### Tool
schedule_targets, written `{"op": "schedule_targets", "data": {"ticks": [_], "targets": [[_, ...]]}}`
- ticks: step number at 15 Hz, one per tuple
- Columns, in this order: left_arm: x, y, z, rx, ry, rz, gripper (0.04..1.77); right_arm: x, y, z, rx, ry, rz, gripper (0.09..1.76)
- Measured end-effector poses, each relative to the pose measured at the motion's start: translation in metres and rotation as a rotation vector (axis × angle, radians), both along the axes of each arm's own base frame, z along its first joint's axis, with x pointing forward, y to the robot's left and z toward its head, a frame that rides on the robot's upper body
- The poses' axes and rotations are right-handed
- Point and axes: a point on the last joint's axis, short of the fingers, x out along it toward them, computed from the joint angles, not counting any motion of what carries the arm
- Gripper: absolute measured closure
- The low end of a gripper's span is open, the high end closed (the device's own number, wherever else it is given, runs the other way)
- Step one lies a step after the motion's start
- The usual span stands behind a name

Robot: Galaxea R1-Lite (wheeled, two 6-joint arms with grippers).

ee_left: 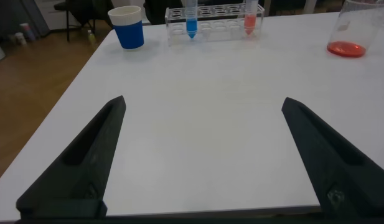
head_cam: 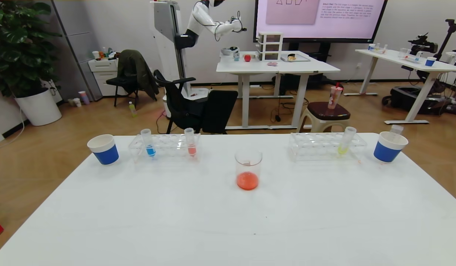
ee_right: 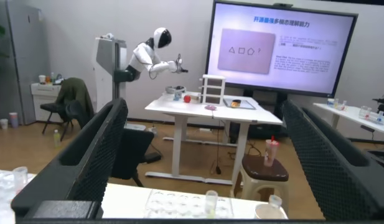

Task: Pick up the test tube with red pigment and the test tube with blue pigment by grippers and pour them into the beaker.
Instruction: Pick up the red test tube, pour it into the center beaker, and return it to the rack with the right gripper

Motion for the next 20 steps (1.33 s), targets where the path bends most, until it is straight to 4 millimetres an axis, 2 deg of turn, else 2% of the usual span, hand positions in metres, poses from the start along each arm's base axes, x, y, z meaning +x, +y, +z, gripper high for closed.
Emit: {"op": "schedule_targets", "data": {"ticks": [2, 4, 6, 8, 11, 13, 14, 16, 20], "targets": [[0.0, 0.0, 0.0, 0.0, 0.0, 0.0, 0.06, -0.048, -0.004, -0.019, -0.006, 0.044, -0.003, 0.11], [0.0, 0.0, 0.0, 0.0, 0.0, -0.001, 0.06, -0.082, -0.008, -0.038, 0.01, 0.069, -0.048, 0.11], [0.0, 0.0, 0.0, 0.0, 0.0, 0.0, 0.06, -0.102, -0.011, -0.045, 0.034, 0.024, -0.098, 0.11], [0.0, 0.0, 0.0, 0.0, 0.0, 0.0, 0.06, -0.114, -0.01, -0.043, 0.014, -0.005, -0.109, 0.11], [0.0, 0.0, 0.0, 0.0, -0.001, 0.0, 0.06, -0.127, -0.007, -0.052, -0.021, 0.012, -0.108, 0.11], [0.0, 0.0, 0.0, 0.0, 0.0, 0.0, 0.06, -0.136, -0.006, -0.075, -0.033, 0.065, -0.106, 0.11], [0.0, 0.0, 0.0, 0.0, 0.0, 0.0, 0.06, -0.137, -0.006, -0.092, -0.04, 0.103, -0.104, 0.11], [0.0, 0.0, 0.0, 0.0, 0.0, 0.0, 0.06, -0.13, -0.006, -0.12, -0.043, 0.131, -0.102, 0.11], [0.0, 0.0, 0.0, 0.0, 0.0, 0.0, 0.06, -0.102, -0.005, -0.18, -0.061, 0.278, -0.072, 0.11]]}}
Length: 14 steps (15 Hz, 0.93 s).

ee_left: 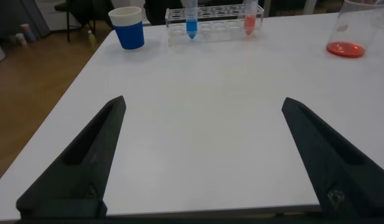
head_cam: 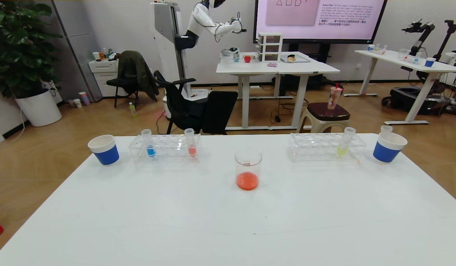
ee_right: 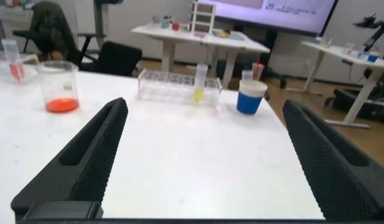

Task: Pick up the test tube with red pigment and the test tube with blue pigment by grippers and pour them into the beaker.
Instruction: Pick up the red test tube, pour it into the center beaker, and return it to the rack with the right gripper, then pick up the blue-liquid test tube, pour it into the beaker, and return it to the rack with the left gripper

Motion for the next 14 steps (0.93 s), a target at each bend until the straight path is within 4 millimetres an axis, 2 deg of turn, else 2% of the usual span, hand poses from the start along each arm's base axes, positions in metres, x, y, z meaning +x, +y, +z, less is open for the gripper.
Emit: {"op": "schedule_targets", "data": {"ticks": [1, 3, 11, 14], "targets": [[0.0, 0.0, 0.0, 0.0, 0.0, 0.0, 0.06, 0.006, 0.0, -0.016, -0.003, 0.063, 0.003, 0.11], [0.0, 0.0, 0.0, 0.0, 0.0, -0.001, 0.06, 0.01, 0.0, -0.035, -0.012, 0.18, -0.001, 0.11], [0.0, 0.0, 0.0, 0.014, -0.002, -0.009, 0.06, 0.011, -0.001, -0.039, 0.066, 0.194, -0.016, 0.11], [-0.003, 0.0, 0.016, 0.047, -0.039, -0.017, 0.06, 0.011, -0.001, -0.039, 0.067, 0.195, -0.016, 0.11]]}}
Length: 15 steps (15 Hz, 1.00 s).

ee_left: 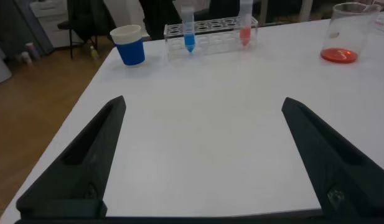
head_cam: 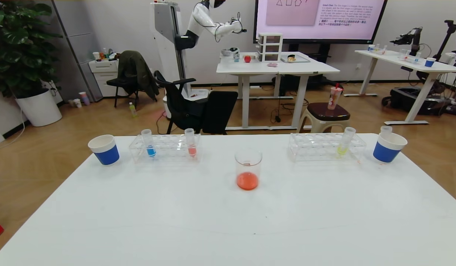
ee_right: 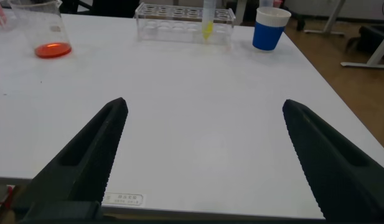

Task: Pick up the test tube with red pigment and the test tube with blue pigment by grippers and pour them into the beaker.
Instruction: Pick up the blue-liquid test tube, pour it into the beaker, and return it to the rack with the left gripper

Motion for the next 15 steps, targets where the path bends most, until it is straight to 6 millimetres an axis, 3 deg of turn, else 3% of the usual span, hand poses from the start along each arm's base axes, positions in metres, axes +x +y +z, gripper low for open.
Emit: {"op": "schedule_targets", "data": {"ticks": [3, 5, 7, 9, 12, 15], "targets": [[0.01, 0.0, 0.04, 0.005, -0.014, -0.002, 0.06, 0.0, 0.0, 0.0, -0.001, 0.0, 0.0, 0.11], [0.031, 0.0, 0.073, -0.003, -0.024, -0.003, 0.06, 0.0, 0.0, 0.0, -0.001, 0.0, 0.0, 0.11], [0.063, 0.0, 0.101, -0.011, -0.023, -0.003, 0.06, 0.0, 0.0, 0.0, -0.001, 0.0, 0.0, 0.11], [0.111, 0.0, 0.121, -0.027, -0.008, -0.006, 0.06, 0.0, 0.0, 0.0, -0.001, 0.0, 0.0, 0.11], [0.183, -0.002, 0.124, -0.047, 0.006, -0.013, 0.06, 0.0, 0.0, 0.0, -0.001, 0.0, 0.0, 0.11], [0.256, -0.003, 0.103, -0.053, -0.025, -0.008, 0.06, 0.0, 0.0, 0.0, -0.001, 0.0, 0.0, 0.11]]}}
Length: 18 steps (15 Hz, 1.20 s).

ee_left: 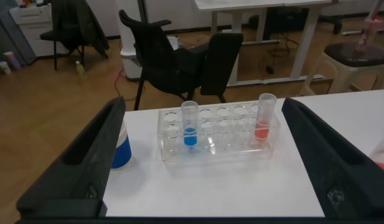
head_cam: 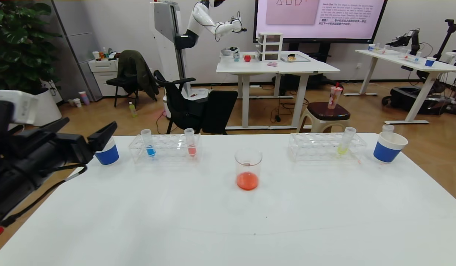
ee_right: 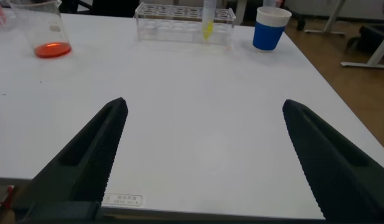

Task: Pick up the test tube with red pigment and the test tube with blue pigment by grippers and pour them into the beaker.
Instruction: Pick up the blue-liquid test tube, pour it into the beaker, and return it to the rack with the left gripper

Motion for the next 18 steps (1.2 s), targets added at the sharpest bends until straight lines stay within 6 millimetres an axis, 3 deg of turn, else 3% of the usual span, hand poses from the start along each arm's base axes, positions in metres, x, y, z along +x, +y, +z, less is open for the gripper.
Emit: {"op": "schedule_targets", "data": {"ticks": [2, 5, 9, 12, 18], "targets": [[0.043, -0.001, -0.028, -0.004, 0.015, 0.005, 0.06, 0.0, 0.0, 0.0, 0.0, 0.0, 0.0, 0.11], [0.091, -0.002, -0.073, -0.024, 0.048, 0.007, 0.06, 0.0, 0.0, 0.0, 0.0, 0.0, 0.0, 0.11], [0.129, -0.007, -0.116, -0.059, 0.088, 0.029, 0.06, 0.0, 0.0, 0.0, 0.0, 0.0, 0.0, 0.11], [0.149, -0.01, -0.128, -0.078, 0.085, 0.036, 0.06, 0.0, 0.0, 0.0, 0.0, 0.0, 0.0, 0.11], [0.188, -0.008, -0.131, -0.078, 0.062, 0.052, 0.06, 0.0, 0.0, 0.0, 0.0, 0.0, 0.0, 0.11]]}}
